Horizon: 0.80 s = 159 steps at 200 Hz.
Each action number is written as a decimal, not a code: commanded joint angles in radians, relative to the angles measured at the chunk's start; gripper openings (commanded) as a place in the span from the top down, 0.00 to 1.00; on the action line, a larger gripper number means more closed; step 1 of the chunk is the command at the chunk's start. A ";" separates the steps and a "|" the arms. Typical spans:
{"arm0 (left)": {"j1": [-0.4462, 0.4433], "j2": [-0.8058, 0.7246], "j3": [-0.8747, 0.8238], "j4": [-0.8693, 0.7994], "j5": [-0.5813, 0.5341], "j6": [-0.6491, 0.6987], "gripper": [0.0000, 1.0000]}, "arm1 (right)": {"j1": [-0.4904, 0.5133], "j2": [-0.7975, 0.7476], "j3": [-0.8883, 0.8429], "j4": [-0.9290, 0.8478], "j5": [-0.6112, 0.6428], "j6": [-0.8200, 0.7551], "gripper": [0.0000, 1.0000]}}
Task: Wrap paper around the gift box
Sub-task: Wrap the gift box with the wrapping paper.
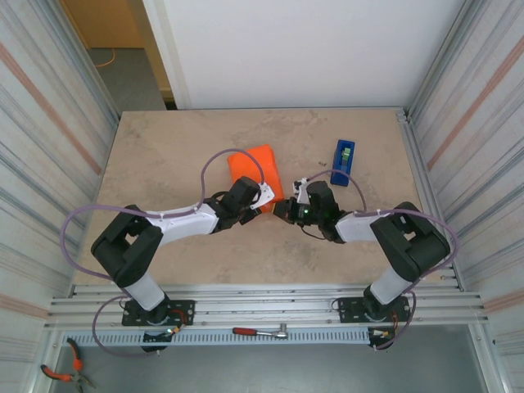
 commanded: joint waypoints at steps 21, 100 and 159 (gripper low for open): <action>-0.014 -0.006 0.001 -0.067 0.019 -0.003 0.43 | 0.013 0.072 0.059 0.030 -0.021 -0.002 1.00; -0.014 -0.007 -0.001 -0.066 0.018 -0.004 0.43 | -0.010 0.160 0.085 0.070 -0.021 0.007 1.00; -0.015 -0.007 -0.002 -0.065 0.017 -0.003 0.43 | -0.025 0.176 0.066 0.088 -0.027 0.008 1.00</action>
